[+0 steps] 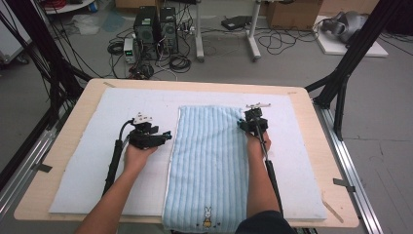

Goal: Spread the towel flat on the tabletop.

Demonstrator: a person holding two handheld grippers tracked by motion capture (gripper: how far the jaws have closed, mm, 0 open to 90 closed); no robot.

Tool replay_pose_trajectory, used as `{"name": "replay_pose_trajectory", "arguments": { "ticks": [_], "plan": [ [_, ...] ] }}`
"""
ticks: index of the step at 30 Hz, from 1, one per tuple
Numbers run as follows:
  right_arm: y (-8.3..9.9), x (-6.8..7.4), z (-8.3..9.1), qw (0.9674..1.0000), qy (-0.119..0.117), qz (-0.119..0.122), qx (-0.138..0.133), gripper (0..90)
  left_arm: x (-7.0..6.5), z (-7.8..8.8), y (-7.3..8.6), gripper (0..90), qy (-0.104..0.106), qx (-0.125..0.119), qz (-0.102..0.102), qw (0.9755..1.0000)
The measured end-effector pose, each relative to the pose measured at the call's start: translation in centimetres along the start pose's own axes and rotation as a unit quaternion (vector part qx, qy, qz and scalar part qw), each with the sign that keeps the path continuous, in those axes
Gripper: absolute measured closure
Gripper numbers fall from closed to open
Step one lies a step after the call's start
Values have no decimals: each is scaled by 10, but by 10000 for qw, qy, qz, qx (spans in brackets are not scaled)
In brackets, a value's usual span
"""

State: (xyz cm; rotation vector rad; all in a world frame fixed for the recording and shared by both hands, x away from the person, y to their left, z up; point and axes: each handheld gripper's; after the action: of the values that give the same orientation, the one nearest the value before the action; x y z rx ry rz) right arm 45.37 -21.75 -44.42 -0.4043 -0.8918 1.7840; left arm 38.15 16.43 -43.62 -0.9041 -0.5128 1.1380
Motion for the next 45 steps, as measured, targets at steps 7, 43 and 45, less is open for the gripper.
{"name": "replay_pose_trajectory", "arguments": {
  "ticks": [7, 43, 45],
  "plan": [
    [5, 0, 35, 9988, -93, 432, -218, 634, -8, -12, 4, 511, 36, 139, 35, 9999],
    [62, 24, 66, 9985, -180, 499, 120, 533, -2, -23, -13, 400, -310, -205, -29, 9993],
    [62, 24, 72, 9980, -304, 553, -35, 451, 1, -14, -11, 354, -103, -368, 10, 9993]
  ]
}}
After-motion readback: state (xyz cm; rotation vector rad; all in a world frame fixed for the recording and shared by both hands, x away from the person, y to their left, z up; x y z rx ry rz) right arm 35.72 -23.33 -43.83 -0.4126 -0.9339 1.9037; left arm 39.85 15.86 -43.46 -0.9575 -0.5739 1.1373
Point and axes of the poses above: each handheld gripper's, and its own axes: z roughly backward along the jaws, y roughly out of its underside, x roughly to its left, and after that the axes turned 10 degrees about -y, right-handed
